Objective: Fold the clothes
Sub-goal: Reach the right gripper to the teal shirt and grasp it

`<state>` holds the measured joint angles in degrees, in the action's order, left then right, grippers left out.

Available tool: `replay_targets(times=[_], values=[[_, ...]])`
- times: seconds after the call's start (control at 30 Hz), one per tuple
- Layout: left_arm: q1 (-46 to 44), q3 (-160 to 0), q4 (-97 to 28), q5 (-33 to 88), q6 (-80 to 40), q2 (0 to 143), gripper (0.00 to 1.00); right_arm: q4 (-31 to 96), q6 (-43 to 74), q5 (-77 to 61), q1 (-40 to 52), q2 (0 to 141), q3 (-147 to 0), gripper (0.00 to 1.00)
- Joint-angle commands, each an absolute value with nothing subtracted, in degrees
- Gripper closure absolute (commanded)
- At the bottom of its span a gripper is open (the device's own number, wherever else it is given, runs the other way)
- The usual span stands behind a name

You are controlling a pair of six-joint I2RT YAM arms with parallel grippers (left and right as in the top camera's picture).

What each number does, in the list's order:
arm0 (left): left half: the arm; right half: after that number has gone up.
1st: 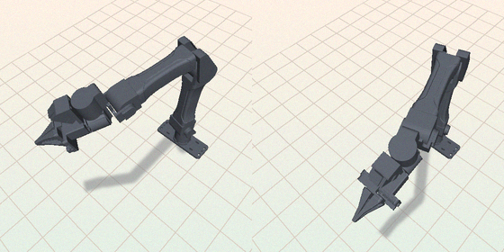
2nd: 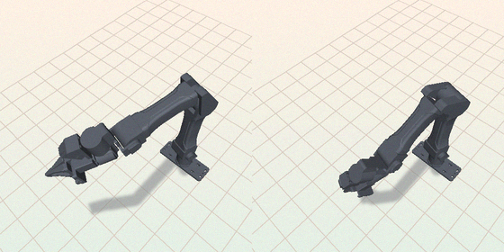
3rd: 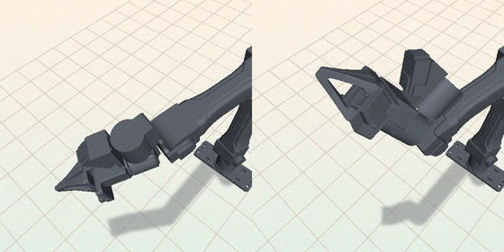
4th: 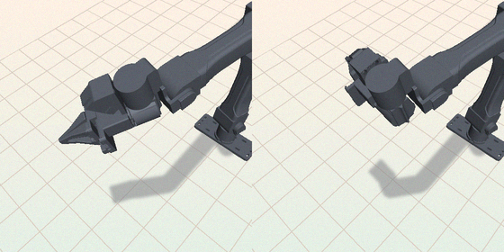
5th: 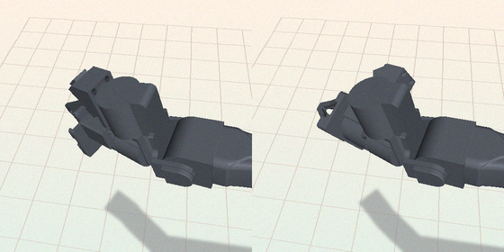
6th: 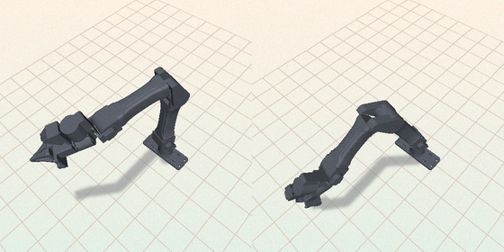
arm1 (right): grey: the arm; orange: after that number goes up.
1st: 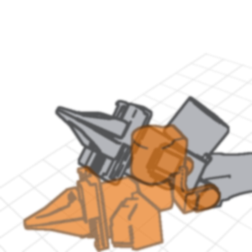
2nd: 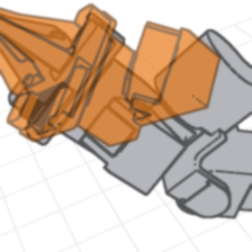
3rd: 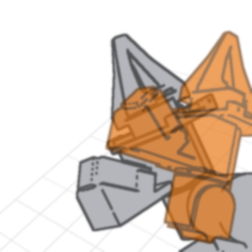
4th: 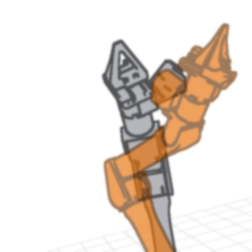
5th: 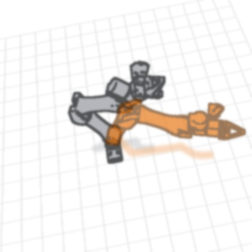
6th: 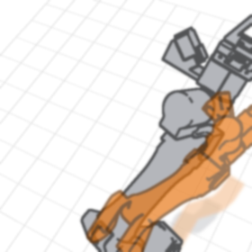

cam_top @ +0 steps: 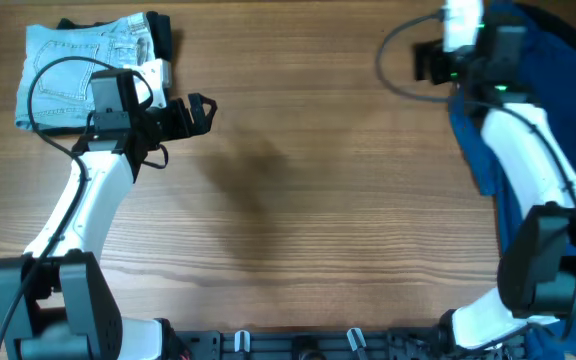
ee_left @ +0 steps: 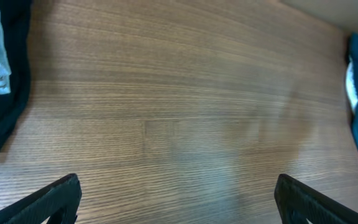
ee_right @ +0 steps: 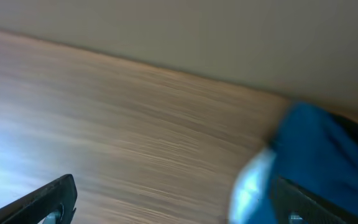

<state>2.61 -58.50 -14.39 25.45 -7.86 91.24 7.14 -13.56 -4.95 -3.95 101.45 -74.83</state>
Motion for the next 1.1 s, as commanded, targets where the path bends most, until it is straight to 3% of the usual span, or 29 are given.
replay_targets(times=[0.0, 0.5, 0.6, 0.77, 0.83, 0.9, 1.07], values=[[2.3, -59.3, -14.1, 27.2, -8.2, 91.5, 0.0, 7.3, -11.4, -4.3, -9.2, 105.2, -75.9, 0.04], [2.3, -59.3, -14.2, 27.2, -9.5, 91.6, 0.0, 14.9, -2.6, -2.6, -11.1, 120.0, -75.7, 0.19], [2.3, -59.3, -14.2, 27.2, -9.5, 91.6, 0.0, 15.3, -1.2, -2.6, -11.1, 121.1, -75.7, 0.26], [2.3, -59.3, -14.1, 27.0, -9.5, 91.6, 0.0, 15.9, -1.1, 1.2, -11.1, 121.7, -75.7, 0.57], [2.3, -59.3, -14.1, 25.3, -9.5, 91.6, 0.0, 15.9, -1.1, 4.4, -11.1, 121.7, -75.7, 0.81], [2.3, -59.3, -14.1, 24.4, -9.5, 91.6, 0.0, 15.7, -1.3, 5.6, -11.1, 121.7, -75.7, 0.96], [2.4, -59.3, -13.6, 20.7, -9.5, 91.6, 0.01, 15.7, -3.8, -5.6, -11.0, 117.7, -76.1, 0.96]])
